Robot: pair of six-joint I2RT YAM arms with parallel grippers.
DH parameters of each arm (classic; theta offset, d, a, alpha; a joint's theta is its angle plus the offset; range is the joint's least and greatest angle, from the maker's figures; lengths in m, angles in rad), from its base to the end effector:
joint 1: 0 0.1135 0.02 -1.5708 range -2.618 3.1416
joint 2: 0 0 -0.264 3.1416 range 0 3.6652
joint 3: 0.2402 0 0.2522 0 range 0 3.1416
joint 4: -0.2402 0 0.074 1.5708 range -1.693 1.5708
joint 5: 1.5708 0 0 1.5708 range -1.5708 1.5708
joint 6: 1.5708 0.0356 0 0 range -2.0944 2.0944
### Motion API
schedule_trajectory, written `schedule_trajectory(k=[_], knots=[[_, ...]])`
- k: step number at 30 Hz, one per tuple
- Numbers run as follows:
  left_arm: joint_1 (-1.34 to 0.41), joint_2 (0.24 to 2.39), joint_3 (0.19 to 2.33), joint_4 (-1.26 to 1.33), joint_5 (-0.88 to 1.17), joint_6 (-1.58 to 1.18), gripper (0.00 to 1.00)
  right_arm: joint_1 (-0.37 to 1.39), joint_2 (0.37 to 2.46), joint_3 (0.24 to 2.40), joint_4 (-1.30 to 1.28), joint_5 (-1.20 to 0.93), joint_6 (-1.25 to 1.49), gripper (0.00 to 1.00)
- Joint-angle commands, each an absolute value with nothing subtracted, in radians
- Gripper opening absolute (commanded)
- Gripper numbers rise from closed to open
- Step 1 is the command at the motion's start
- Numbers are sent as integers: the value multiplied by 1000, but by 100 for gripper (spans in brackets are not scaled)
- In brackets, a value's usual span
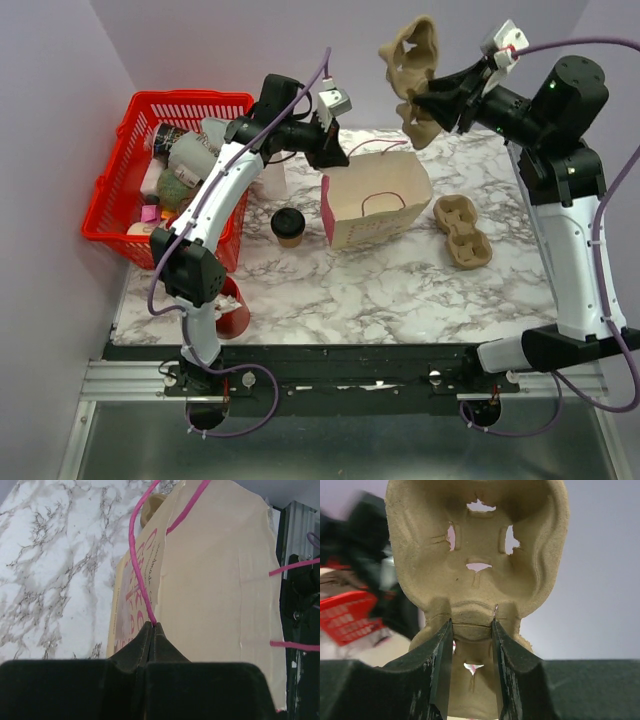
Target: Pack the takeout coffee
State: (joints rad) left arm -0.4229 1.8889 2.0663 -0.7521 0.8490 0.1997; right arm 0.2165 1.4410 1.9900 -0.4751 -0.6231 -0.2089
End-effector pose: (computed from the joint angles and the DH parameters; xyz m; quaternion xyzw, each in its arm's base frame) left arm 0.3674 -0.1947 0.4135 0.4325 0.7018 -0.4081 0.3923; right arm 0.2554 0.0775 0.5619 -0.3563 0.5857 0.2112 0.6967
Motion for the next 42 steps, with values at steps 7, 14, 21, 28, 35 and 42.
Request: schedule_trajectory(k=[7, 14, 21, 28, 35, 42], knots=[[-453, 1885, 2073, -764, 874, 245, 0, 241, 1416, 1744, -510, -1123, -471, 1], [-454, 1842, 2023, -776, 893, 250, 0, 301, 1431, 1761, -773, -1146, -863, 0], [-462, 1804, 1970, -772, 902, 250, 0, 373, 1456, 1753, -971, -1100, -1046, 1], [-468, 1744, 1898, -765, 910, 262, 0, 387, 1483, 1758, -1071, -1019, -1124, 1], [-483, 1704, 1865, -772, 908, 268, 0, 428, 1496, 1769, -1215, -876, -1273, 0], [-497, 1680, 1841, -801, 836, 304, 0, 514, 1500, 1787, -1288, -752, -1229, 1]])
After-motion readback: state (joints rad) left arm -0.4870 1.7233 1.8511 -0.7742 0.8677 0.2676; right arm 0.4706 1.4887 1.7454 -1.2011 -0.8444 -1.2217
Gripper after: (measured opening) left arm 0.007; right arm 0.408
